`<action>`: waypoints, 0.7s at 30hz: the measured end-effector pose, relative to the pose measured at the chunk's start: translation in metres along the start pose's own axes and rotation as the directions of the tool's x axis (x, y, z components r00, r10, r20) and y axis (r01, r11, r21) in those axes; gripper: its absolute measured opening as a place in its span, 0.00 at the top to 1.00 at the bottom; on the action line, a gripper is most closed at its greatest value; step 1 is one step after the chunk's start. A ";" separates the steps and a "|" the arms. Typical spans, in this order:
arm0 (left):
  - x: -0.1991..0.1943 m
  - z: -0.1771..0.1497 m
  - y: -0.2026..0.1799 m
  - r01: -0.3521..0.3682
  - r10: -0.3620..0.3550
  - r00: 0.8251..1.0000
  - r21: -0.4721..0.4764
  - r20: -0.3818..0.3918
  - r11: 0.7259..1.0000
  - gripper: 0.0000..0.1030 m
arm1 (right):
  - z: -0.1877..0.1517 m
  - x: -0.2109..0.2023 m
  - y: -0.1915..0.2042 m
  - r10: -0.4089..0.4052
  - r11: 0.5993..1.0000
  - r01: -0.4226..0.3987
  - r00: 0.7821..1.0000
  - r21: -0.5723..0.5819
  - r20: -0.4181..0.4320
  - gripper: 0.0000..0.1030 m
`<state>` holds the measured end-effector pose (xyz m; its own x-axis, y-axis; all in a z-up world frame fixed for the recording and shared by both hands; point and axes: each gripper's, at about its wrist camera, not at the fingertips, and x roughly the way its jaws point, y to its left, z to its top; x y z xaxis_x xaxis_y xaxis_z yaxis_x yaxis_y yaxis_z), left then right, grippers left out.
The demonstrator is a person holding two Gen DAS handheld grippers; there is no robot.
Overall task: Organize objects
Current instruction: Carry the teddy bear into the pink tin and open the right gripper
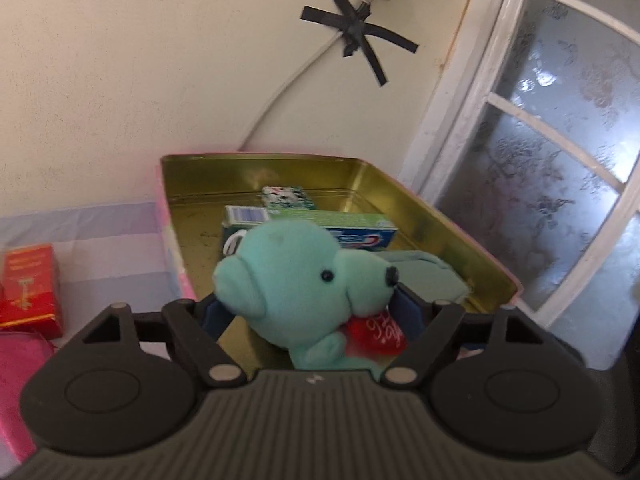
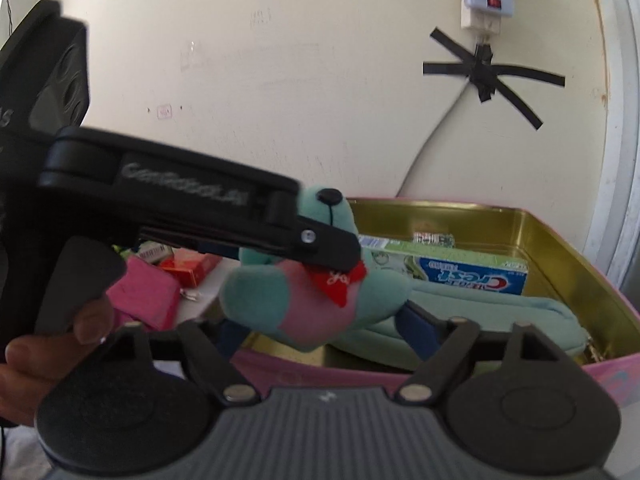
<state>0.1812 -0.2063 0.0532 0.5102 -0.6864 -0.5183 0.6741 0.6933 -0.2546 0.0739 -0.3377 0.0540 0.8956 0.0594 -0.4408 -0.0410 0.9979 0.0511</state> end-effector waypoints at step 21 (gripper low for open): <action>-0.093 -0.020 0.013 -0.176 0.193 0.974 -0.136 0.120 0.975 0.15 | 0.034 0.009 -0.001 -0.062 0.998 0.062 0.997 -0.021 -0.037 0.11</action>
<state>0.1320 -0.1291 0.0819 0.6907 -0.5612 -0.4561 0.4949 0.8267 -0.2677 0.0968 -0.3388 0.0804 0.8794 -0.0020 -0.4761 0.0048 1.0000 0.0046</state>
